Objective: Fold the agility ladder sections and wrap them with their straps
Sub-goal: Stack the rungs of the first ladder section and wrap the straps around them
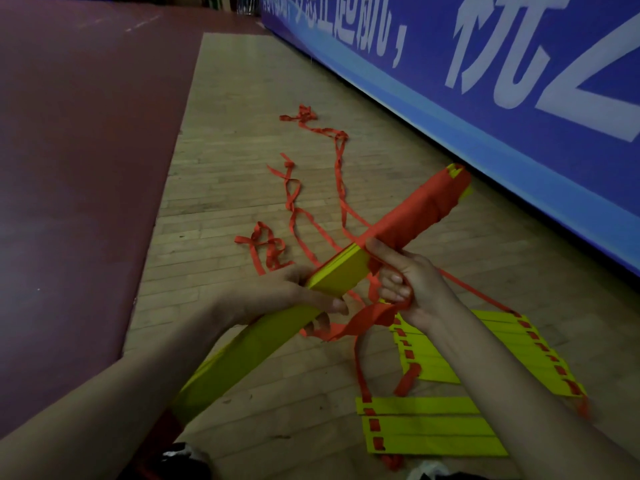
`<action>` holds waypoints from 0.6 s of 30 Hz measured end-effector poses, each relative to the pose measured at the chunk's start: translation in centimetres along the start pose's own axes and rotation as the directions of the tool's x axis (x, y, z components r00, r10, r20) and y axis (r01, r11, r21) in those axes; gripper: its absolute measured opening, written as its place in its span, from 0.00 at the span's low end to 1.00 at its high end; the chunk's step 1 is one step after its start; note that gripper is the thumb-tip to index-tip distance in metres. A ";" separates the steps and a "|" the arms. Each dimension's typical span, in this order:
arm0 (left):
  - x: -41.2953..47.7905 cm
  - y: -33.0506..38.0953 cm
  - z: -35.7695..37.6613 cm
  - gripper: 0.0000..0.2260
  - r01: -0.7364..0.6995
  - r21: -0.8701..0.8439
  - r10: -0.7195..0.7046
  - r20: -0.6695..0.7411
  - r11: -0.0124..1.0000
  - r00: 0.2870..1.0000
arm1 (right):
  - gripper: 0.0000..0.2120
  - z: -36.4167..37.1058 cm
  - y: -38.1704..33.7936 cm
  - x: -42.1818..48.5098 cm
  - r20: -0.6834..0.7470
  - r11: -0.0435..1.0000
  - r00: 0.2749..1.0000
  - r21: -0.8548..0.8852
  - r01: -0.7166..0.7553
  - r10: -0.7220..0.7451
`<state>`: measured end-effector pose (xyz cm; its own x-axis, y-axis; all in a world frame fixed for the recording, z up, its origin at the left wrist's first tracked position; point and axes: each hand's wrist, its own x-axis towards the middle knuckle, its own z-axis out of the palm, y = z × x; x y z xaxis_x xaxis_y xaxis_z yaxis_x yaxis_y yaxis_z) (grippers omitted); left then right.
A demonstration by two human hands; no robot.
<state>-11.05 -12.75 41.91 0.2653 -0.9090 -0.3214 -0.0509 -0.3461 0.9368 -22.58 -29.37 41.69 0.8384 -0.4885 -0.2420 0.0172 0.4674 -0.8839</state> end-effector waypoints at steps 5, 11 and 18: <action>1.2 -1.0 1.5 0.30 0.026 0.505 0.116 -0.247 0.863 0.962 | 0.12 -0.6 0.1 0.6 -0.131 0.999 0.990 0.014 -0.042 0.044; 1.5 -1.9 2.3 0.41 0.044 0.927 0.402 -0.204 0.373 0.892 | 0.14 -0.6 0.2 1.2 -0.229 1.000 0.973 -0.006 -0.021 0.019; 1.7 -2.1 1.2 0.42 -0.067 0.769 0.385 -0.241 0.636 0.891 | 0.12 -0.7 -0.2 0.3 -0.152 0.989 0.987 -0.149 0.018 -0.041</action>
<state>-11.62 -13.88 39.19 0.4485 -0.8873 0.1074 -0.7902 -0.3375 0.5116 -22.73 -30.11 41.53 0.7441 -0.6136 -0.2641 -0.0491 0.3440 -0.9377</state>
